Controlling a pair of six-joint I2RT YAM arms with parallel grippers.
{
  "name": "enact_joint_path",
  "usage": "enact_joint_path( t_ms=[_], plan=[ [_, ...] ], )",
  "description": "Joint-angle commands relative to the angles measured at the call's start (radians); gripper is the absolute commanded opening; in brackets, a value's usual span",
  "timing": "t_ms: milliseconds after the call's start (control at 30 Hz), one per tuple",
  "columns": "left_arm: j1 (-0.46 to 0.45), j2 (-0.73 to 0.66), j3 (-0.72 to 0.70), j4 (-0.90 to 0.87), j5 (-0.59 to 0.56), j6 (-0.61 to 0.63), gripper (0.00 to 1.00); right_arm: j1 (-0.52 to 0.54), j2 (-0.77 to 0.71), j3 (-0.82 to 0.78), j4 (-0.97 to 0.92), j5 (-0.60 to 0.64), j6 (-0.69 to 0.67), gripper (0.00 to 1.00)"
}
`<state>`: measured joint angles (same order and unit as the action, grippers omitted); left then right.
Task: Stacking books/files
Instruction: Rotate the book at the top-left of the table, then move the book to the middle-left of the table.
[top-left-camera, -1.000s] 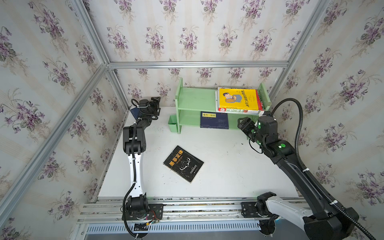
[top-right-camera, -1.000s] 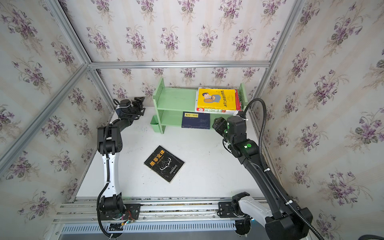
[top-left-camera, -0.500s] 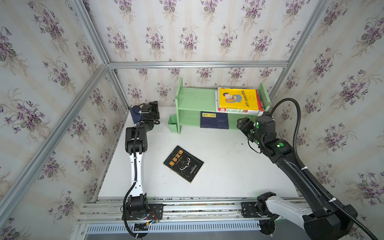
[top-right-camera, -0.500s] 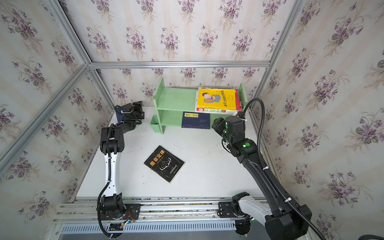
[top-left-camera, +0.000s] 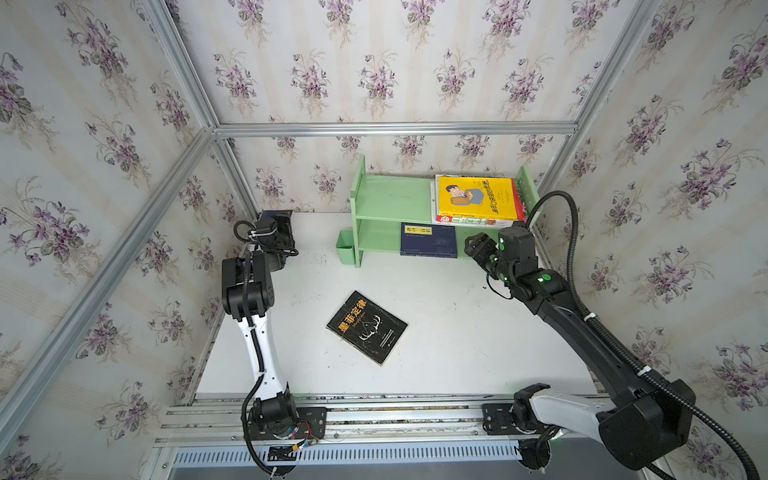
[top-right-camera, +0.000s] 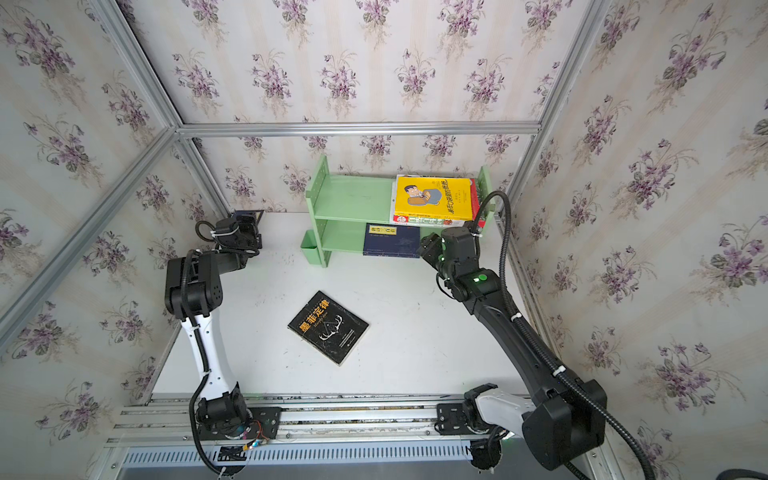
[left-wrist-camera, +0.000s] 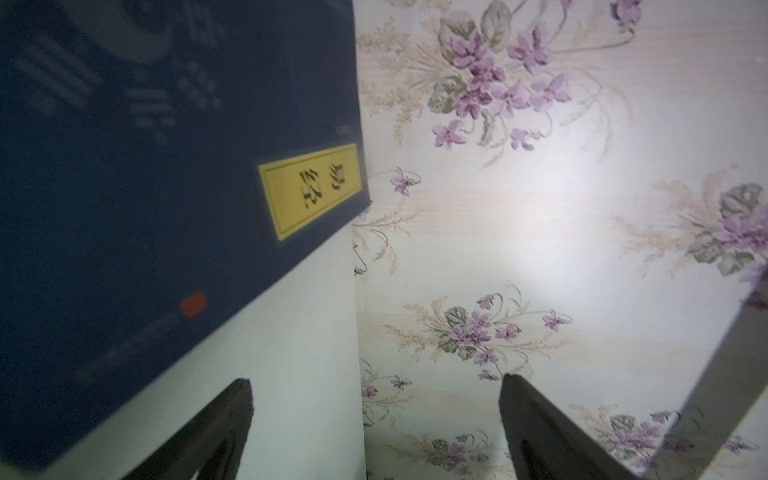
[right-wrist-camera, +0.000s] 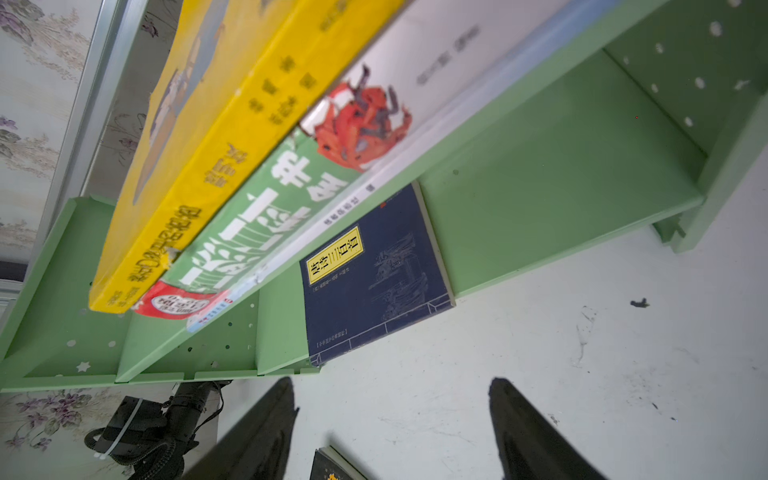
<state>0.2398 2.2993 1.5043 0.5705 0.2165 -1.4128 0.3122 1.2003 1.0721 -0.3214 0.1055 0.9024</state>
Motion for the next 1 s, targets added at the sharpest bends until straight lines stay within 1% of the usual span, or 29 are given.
enact_joint_path(
  t_ms=[0,67,167,267,400,500,667,767,967],
  plan=[
    [0.024,-0.073,0.004,-0.123,0.081,0.138,0.93,0.001,0.007,0.008,0.056,-0.018,0.009,0.76],
    [0.041,-0.102,0.037,-0.230,0.121,0.188,0.90,0.001,0.004,-0.001,0.060,-0.019,0.011,0.76],
    [0.064,-0.140,0.093,-0.468,0.119,0.263,0.86,0.000,-0.014,-0.027,0.072,-0.011,0.021,0.76],
    [0.094,-0.148,0.097,-0.564,0.136,0.268,0.84,0.000,-0.037,-0.056,0.077,0.000,0.035,0.76],
    [0.114,-0.095,0.125,-0.596,0.212,0.228,0.82,0.001,-0.054,-0.068,0.068,0.009,0.038,0.76],
    [0.113,-0.054,0.147,-0.604,0.228,0.191,0.82,0.000,-0.061,-0.067,0.065,0.013,0.042,0.76],
    [0.113,0.024,0.236,-0.598,0.254,0.178,0.80,0.002,-0.071,-0.073,0.058,0.014,0.057,0.75],
    [0.113,0.055,0.266,-0.598,0.253,0.158,0.79,0.007,-0.085,-0.077,0.051,0.032,0.065,0.75],
    [0.116,0.068,0.276,-0.598,0.234,0.144,0.79,0.027,-0.105,-0.089,0.042,0.072,0.081,0.74]
  ],
)
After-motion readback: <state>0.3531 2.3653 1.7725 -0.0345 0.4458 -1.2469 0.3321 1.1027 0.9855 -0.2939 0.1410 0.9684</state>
